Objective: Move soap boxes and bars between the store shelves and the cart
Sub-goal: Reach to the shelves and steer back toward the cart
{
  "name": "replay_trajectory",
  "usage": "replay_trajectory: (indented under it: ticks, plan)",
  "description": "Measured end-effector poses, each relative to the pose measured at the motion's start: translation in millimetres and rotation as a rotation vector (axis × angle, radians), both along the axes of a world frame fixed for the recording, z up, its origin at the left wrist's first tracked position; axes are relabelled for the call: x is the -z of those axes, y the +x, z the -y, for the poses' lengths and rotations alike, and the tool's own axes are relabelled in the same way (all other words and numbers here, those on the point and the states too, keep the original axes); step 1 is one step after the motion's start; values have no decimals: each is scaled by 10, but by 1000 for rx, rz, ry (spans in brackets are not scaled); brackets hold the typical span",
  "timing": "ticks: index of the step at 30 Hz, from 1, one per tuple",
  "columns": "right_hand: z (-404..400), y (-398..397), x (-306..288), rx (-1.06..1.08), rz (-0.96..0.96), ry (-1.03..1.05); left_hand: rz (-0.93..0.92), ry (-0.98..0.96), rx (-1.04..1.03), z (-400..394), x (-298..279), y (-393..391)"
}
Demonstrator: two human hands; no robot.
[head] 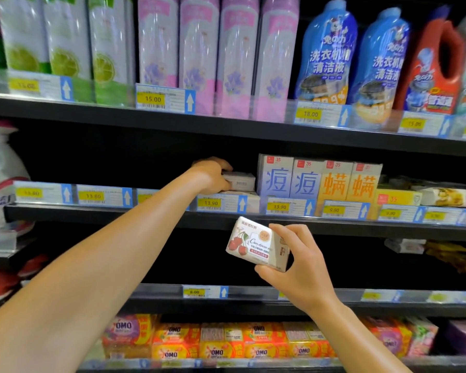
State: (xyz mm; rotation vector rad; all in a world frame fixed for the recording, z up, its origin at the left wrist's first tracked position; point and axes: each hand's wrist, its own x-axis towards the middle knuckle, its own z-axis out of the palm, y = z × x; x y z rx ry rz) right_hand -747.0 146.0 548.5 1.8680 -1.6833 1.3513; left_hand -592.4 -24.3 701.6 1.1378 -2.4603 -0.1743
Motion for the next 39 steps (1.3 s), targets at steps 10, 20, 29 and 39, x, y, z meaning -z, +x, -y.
replay_trajectory:
  ticks: [10,20,29,39]
  plan:
    - [35,71,-99,-17,41,-12,-124,-5,11,49,5,154]
    - [26,158,-59,-17,90,-20,-142,-55,-10,88,78,110]
    - [52,166,-431,-3,90,-49,-350,-244,441,-505,326,471]
    - [194,239,-743,-44,188,-74,-335,-397,419,-436,335,637]
